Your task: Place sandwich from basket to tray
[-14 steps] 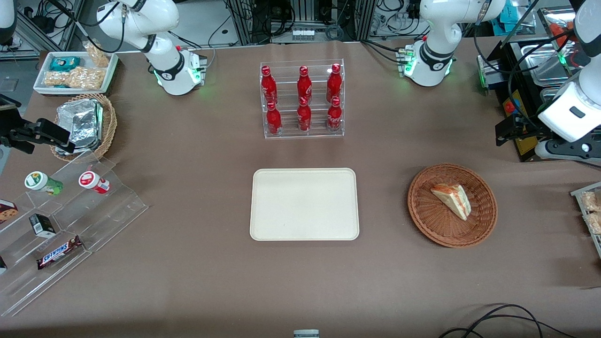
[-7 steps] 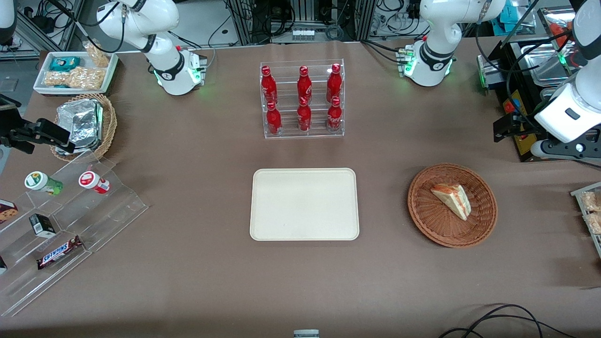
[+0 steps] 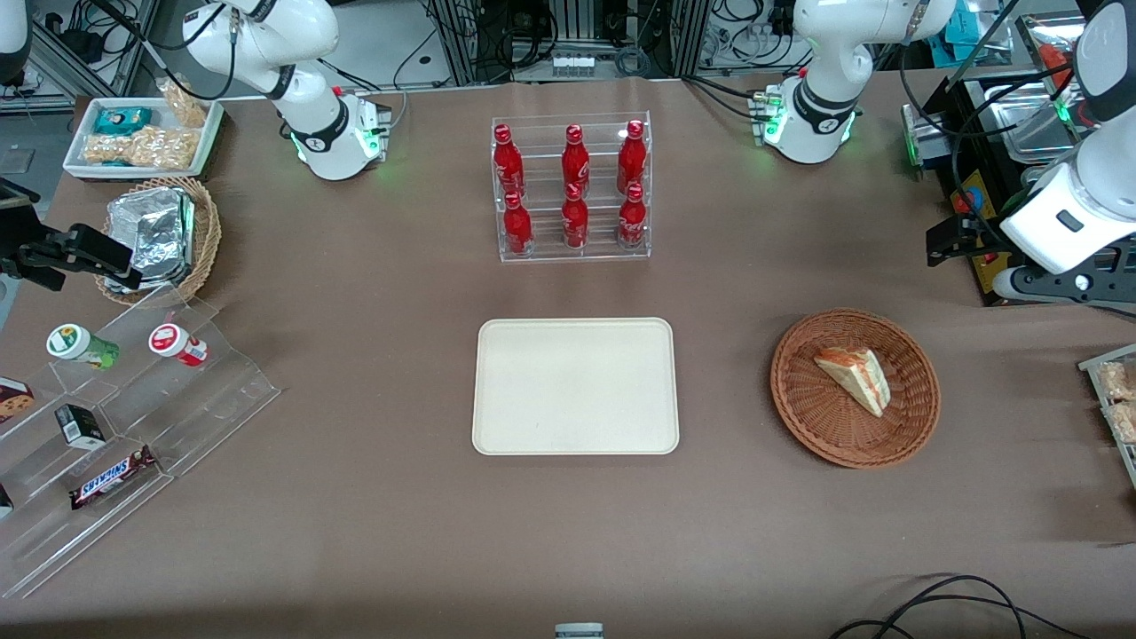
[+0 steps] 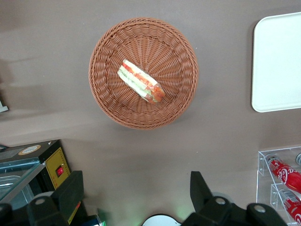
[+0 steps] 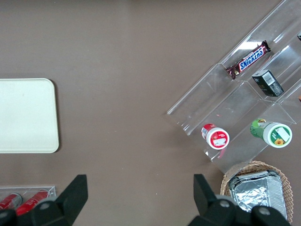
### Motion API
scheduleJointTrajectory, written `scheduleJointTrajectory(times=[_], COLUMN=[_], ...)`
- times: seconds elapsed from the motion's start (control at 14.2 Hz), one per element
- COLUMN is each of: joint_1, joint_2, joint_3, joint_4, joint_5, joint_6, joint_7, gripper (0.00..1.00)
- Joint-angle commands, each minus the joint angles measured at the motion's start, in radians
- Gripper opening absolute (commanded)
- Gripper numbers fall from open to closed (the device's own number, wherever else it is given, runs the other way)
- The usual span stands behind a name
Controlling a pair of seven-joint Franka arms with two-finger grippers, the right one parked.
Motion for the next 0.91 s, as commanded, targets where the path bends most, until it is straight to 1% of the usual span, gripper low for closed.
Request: scheduleJointTrajectory(times=[0.0,0.07,0.21,0.35,0.56,0.7,0.84], joint_1=[-0.009,-0.009,-0.007,-0.004,-0.004,-0.001,0.002], joint_2=[0.018,0.044,0.084,0.084,0.077,0.073,0.07], joint_3=[0.005,0.007,0.007,0.008,0.008,0.008,0.01], joint_4=[-0.026,-0.039,-0.087,-0.211,-0.389,-0.469,-0.538], joint_5=[0.005,0.005,0.011,0.011,0.014,0.014,0.013], joint_6=[-0.008,0.0,0.073,0.219,0.465,0.584,0.705], joint_7=[-0.003,-0.004,-0.007,-0.041,-0.148,-0.225,-0.376], gripper=[1.0,1.0,1.0,1.0,1.0,1.0,1.0])
